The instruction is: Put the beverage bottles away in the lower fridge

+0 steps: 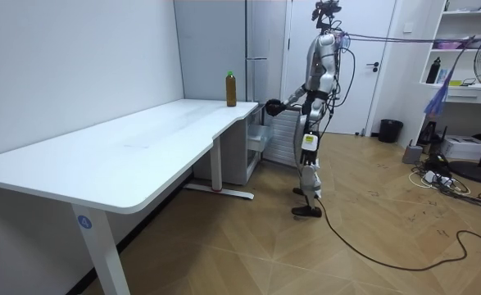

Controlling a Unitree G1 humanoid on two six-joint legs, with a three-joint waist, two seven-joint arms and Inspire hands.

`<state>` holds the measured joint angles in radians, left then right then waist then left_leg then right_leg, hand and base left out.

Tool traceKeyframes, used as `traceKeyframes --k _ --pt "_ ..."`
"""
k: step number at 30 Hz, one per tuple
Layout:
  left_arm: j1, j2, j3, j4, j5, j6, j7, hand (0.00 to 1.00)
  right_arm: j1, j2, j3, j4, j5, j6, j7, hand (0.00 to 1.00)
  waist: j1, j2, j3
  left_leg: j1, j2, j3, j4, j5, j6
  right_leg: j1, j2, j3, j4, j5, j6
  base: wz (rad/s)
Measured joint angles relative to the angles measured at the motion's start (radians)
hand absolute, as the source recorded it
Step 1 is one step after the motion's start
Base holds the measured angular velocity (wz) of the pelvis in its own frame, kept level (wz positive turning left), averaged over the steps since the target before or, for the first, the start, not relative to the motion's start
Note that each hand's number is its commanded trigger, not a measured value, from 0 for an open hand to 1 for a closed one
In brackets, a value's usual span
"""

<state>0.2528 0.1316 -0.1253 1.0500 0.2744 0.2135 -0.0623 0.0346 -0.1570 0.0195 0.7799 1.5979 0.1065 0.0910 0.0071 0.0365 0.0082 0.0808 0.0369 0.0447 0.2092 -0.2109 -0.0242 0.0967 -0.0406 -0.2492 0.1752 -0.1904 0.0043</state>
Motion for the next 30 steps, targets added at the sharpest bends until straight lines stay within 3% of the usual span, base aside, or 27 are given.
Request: traceKeyframes --k 1,3,11,13,17,20,22,25,30 --pt "-0.001 0.000 -0.001 0.000 0.001 0.001 -0.001 0.00 -0.021 -0.001 -0.008 0.008 0.011 -0.010 -0.017 1.00 -0.001 0.008 -0.0048 -0.018 -0.001 -0.003 0.007 0.000 0.000 -0.016 -0.002 -0.001 0.008 0.000 0.000 0.00" --pt "-0.008 0.001 0.001 0.000 0.001 0.005 -0.001 0.00 -0.051 -0.002 -0.015 0.007 0.023 -0.022 -0.033 1.00 -0.001 0.014 -0.0067 -0.042 -0.002 -0.002 0.015 0.002 0.001 -0.047 -0.006 0.000 0.033 -0.001 -0.002 -0.02" --pt "-0.106 0.029 0.006 0.004 -0.025 -0.019 -0.007 0.00 -0.254 -0.004 -0.054 0.154 0.054 -0.044 -0.024 1.00 0.020 0.022 0.0076 -0.177 -0.001 0.014 0.057 0.012 0.004 -0.194 -0.012 0.022 0.086 0.008 -0.012 -0.08" --pt "-0.129 0.033 0.004 0.001 -0.090 -0.036 -0.005 0.00 -0.332 -0.026 -0.089 0.260 0.046 -0.042 -0.021 1.00 0.026 0.024 0.0094 -0.234 -0.003 0.014 0.073 0.016 0.009 -0.251 -0.015 0.025 0.104 0.015 -0.012 -0.02" --pt "-0.145 0.043 0.006 0.015 -0.230 -0.039 0.027 0.00 -0.378 -0.058 -0.091 0.307 -0.002 -0.038 0.017 1.00 0.030 0.028 0.0124 -0.302 -0.010 0.024 0.098 0.020 0.016 -0.335 -0.033 0.030 0.159 0.013 -0.012 -0.05" --pt "-0.177 0.047 0.008 0.043 -0.330 -0.041 0.044 0.00 -0.424 -0.089 -0.092 0.337 -0.032 -0.016 0.057 1.00 0.031 0.033 0.0190 -0.350 -0.020 0.039 0.106 0.030 0.026 -0.403 -0.052 0.041 0.205 0.011 -0.012 -0.08" --pt "-0.196 0.049 0.012 0.046 -0.390 -0.054 0.056 0.00 -0.464 -0.102 -0.102 0.355 -0.040 -0.004 0.065 1.00 0.030 0.027 0.0280 -0.389 -0.033 0.044 0.120 0.040 0.032 -0.455 -0.070 0.045 0.236 -0.001 -0.011 0.00" --pt "-0.205 0.058 0.011 0.040 -0.446 -0.063 0.063 0.00 -0.497 -0.109 -0.123 0.366 -0.039 0.005 0.057 1.00 0.032 0.020 0.0325 -0.439 -0.036 0.051 0.138 0.046 0.038 -0.509 -0.082 0.043 0.262 -0.005 -0.007 0.05" --pt "-0.215 0.059 0.005 0.038 -0.535 -0.070 0.083 0.00 -0.536 -0.148 -0.161 0.430 -0.056 0.004 -0.002 1.00 0.059 0.017 0.0333 -0.494 -0.049 0.049 0.138 0.063 0.045 -0.572 -0.100 0.042 0.289 0.007 -0.011 0.08"
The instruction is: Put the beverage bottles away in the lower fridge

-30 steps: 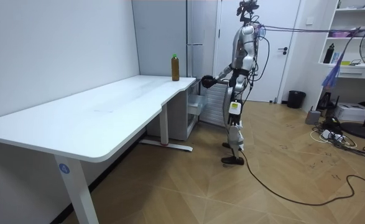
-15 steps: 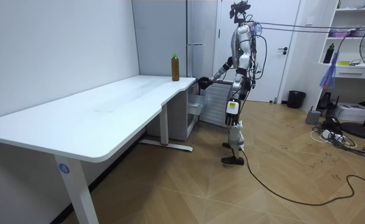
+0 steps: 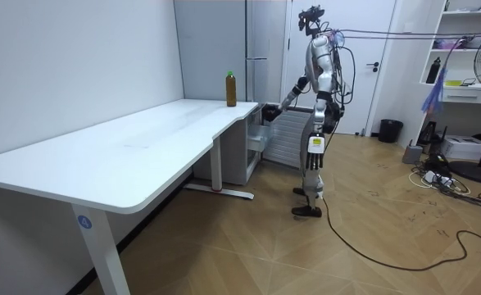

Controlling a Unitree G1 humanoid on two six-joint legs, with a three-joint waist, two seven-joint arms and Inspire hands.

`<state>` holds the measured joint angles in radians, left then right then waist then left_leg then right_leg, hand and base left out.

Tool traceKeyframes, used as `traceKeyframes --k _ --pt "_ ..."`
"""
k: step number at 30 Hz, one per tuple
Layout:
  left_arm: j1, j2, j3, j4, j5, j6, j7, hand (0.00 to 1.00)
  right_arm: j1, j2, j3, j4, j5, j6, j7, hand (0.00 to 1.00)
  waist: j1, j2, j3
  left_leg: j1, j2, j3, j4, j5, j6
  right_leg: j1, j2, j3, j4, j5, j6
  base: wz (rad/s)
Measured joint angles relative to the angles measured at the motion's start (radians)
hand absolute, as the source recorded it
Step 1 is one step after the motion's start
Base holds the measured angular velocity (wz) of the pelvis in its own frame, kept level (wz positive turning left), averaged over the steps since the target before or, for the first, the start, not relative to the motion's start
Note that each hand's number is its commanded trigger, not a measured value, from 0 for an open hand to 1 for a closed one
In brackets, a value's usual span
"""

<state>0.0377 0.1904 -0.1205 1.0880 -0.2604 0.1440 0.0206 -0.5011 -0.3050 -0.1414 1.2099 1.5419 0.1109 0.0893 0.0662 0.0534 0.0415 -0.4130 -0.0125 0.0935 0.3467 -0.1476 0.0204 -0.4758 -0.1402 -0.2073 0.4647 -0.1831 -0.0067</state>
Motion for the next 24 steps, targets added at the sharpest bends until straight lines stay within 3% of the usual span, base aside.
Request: traceKeyframes --k 3,10,24 --pt "-0.007 0.000 -0.001 0.001 -0.024 -0.003 0.027 0.00 -0.005 -0.017 -0.001 0.028 -0.007 0.000 -0.014 1.00 0.026 -0.004 0.0020 -0.019 -0.003 0.003 0.002 0.002 0.003 -0.029 -0.015 0.006 0.023 -0.005 0.002 0.00" --pt "-0.009 -0.001 -0.002 -0.003 -0.044 -0.020 0.069 0.00 -0.073 -0.020 0.000 0.080 -0.036 0.023 -0.036 1.00 0.027 -0.019 0.0103 -0.026 -0.016 0.004 0.011 0.003 0.004 -0.033 -0.025 0.000 0.035 -0.015 0.006 0.04" --pt "-0.005 0.003 -0.015 0.012 -0.063 -0.022 0.086 0.00 -0.091 -0.049 0.002 0.100 -0.051 0.022 -0.057 1.00 0.069 -0.027 0.0090 -0.031 -0.016 0.003 0.016 0.004 0.007 -0.032 -0.029 -0.015 0.039 -0.015 0.005 0.02"
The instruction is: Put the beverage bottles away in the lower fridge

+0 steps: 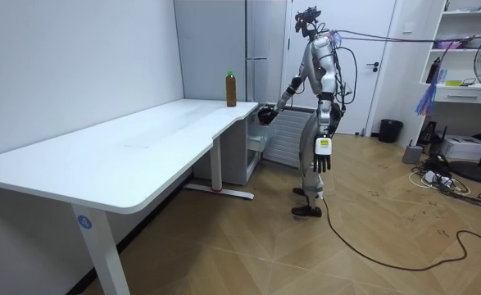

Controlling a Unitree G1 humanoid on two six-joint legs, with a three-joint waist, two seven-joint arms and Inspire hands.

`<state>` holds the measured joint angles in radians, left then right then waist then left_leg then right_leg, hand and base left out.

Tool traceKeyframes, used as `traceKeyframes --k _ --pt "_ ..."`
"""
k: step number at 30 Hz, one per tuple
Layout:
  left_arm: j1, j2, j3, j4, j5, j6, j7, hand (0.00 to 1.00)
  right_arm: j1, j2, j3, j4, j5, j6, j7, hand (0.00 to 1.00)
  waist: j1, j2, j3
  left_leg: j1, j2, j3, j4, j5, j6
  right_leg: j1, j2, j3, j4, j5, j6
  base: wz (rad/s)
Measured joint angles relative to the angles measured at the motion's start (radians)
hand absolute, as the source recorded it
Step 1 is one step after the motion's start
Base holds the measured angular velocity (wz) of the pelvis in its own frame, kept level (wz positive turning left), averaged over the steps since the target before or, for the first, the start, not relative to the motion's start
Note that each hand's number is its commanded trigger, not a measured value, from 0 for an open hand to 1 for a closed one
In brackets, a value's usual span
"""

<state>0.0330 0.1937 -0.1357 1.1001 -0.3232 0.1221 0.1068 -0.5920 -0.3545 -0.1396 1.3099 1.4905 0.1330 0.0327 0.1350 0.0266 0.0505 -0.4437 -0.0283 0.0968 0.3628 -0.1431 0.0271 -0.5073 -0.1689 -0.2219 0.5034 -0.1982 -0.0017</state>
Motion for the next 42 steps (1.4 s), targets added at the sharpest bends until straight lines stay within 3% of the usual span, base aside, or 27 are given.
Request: traceKeyframes --k 1,2,3,42 --pt "0.000 0.000 -0.008 0.000 0.000 0.001 0.000 0.00 0.000 0.000 0.000 0.000 0.000 0.000 -0.001 0.79 0.002 0.000 -0.0001 0.000 0.000 0.000 0.000 0.000 0.000 0.000 0.000 0.000 0.000 0.000 0.000 0.00" --pt "0.000 0.000 -0.009 0.000 0.000 0.001 0.000 0.00 0.000 0.000 0.000 0.000 0.000 0.000 -0.001 0.16 0.003 0.000 -0.0001 0.000 0.000 0.000 0.000 0.000 0.000 0.000 0.000 0.000 0.001 0.000 0.000 0.00" --pt "0.000 0.000 -0.010 0.000 0.000 0.001 0.000 0.00 0.000 0.000 0.000 0.000 0.000 0.000 -0.004 0.00 0.004 0.000 -0.0001 0.000 0.000 0.000 -0.001 0.000 0.000 0.000 0.000 0.000 0.001 0.000 0.000 0.00" --pt "0.000 0.002 -0.046 -0.003 0.001 0.001 -0.003 0.00 -0.031 -0.014 0.042 0.012 -0.037 -0.009 -0.025 0.00 0.023 0.002 -0.0023 0.026 0.001 0.010 -0.011 0.000 0.000 0.018 0.002 0.005 -0.003 0.002 -0.002 0.00"
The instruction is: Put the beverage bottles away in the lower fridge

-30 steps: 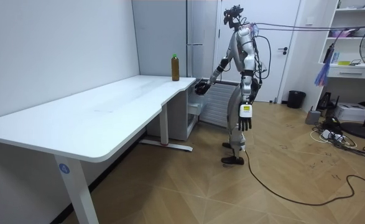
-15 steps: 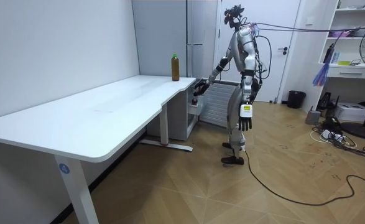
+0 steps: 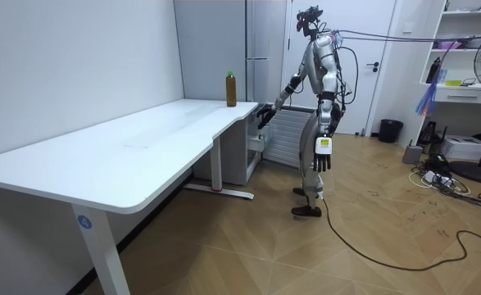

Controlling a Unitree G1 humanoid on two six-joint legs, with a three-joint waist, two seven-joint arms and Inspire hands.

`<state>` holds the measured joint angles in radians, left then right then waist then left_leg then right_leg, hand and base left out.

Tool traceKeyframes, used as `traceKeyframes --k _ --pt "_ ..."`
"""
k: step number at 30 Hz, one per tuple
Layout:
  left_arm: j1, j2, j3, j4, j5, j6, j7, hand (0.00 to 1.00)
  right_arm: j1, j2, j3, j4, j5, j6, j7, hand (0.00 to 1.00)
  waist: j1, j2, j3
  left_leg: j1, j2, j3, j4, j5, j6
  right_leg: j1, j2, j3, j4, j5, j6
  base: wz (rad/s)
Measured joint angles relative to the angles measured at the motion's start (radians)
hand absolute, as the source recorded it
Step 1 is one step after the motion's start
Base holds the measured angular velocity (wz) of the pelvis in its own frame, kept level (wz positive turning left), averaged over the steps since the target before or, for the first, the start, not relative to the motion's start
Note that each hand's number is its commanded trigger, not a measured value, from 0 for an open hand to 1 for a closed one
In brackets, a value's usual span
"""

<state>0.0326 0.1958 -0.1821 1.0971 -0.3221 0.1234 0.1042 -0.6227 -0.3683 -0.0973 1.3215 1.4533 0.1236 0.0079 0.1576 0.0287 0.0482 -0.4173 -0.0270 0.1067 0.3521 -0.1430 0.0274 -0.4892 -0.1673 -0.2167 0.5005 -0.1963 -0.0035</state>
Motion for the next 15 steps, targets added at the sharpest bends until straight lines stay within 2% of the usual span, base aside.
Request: traceKeyframes --k 4,11,15 --pt "0.000 0.002 0.002 -0.009 0.000 -0.001 -0.001 0.00 0.000 -0.008 0.018 0.000 -0.026 0.000 0.012 0.00 0.000 -0.001 -0.0001 0.001 0.000 0.000 0.000 0.000 0.000 0.000 0.001 0.001 0.000 0.000 0.000 0.00" --pt "-0.005 0.013 0.000 -0.014 -0.002 -0.009 -0.011 0.00 0.000 -0.022 0.128 0.004 -0.101 0.003 0.064 0.00 -0.001 -0.014 -0.0041 0.009 0.008 0.007 0.001 -0.001 -0.001 0.009 0.011 0.003 -0.009 0.007 -0.004 -0.03" --pt "-0.008 0.015 0.000 -0.005 -0.040 -0.021 -0.035 0.00 0.017 -0.022 0.154 0.004 -0.146 0.007 0.101 0.00 -0.014 -0.019 -0.0050 0.026 0.015 0.005 0.006 -0.002 -0.003 0.038 0.017 -0.004 -0.024 0.012 -0.005 0.00"
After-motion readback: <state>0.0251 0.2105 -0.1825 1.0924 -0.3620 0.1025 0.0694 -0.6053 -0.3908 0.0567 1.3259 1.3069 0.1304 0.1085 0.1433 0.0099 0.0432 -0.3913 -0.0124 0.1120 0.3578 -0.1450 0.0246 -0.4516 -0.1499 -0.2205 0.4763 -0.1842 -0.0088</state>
